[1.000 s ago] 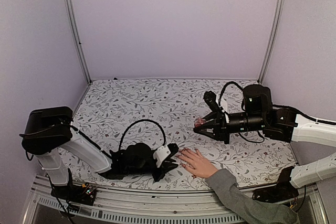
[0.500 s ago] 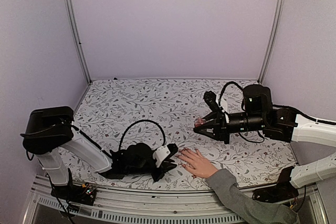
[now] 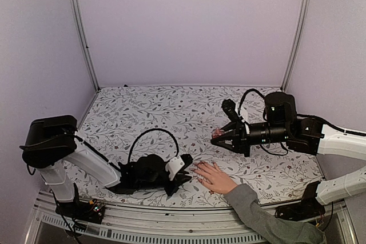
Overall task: Paint the nails
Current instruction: Paint the nail polish on the nail.
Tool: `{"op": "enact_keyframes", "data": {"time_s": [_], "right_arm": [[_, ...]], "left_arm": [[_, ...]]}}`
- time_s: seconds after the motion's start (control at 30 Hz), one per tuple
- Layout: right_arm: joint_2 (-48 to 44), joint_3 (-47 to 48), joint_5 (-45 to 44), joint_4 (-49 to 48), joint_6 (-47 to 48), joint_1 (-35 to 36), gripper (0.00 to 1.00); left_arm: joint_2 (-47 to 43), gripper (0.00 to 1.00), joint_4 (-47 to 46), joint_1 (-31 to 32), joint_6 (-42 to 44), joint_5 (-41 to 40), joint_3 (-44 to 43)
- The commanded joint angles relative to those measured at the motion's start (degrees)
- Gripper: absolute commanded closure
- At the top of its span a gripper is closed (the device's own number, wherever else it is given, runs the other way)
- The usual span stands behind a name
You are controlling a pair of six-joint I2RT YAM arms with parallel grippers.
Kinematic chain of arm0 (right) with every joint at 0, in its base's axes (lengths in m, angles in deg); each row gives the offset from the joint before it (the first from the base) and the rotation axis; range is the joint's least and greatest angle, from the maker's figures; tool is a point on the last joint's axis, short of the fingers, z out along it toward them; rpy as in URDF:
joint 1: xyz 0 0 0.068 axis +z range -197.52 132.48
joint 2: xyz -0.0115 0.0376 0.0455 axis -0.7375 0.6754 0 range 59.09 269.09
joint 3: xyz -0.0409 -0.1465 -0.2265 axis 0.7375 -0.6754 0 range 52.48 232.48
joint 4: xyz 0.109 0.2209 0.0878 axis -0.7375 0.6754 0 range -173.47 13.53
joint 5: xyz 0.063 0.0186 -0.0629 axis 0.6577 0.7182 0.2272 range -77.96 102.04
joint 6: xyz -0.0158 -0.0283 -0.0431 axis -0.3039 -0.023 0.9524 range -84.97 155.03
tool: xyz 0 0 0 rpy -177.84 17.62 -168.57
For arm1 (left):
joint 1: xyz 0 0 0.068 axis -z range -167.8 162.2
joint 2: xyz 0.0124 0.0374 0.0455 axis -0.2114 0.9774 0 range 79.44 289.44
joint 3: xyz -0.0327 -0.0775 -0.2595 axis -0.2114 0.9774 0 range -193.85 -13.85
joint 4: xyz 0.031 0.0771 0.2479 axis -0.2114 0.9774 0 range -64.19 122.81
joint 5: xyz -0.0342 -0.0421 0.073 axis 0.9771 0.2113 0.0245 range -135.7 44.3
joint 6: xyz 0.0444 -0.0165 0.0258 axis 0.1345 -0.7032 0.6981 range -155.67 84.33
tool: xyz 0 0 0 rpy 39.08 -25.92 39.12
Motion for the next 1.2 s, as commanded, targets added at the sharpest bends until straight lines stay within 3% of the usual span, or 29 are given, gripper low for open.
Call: {"op": "enact_keyframes", "data": {"time_s": [0.0, 0.23, 0.53, 1.17], "right_arm": [[-1.2, -0.2, -0.6, -1.2, -0.1, -0.3, 1.0], [-1.2, -0.2, -0.5, -1.3, -0.1, -0.3, 1.0], [-1.2, -0.2, -0.5, -1.1, -0.1, -0.3, 1.0], [-1.2, -0.2, -0.7, -1.1, -0.1, -0.3, 1.0]], "left_arm": [[-3.6, 1.0, 0.4, -0.8, 0.9, -1.9, 0.2], [-6.2, 1.0, -1.6, -0.2, 3.1, -0.3, 1.9], [-2.4, 1.0, -2.1, 0.5, 3.9, 6.6, 0.0], [0.2, 1.0, -1.5, 0.5, 3.7, 7.2, -1.9]]}}
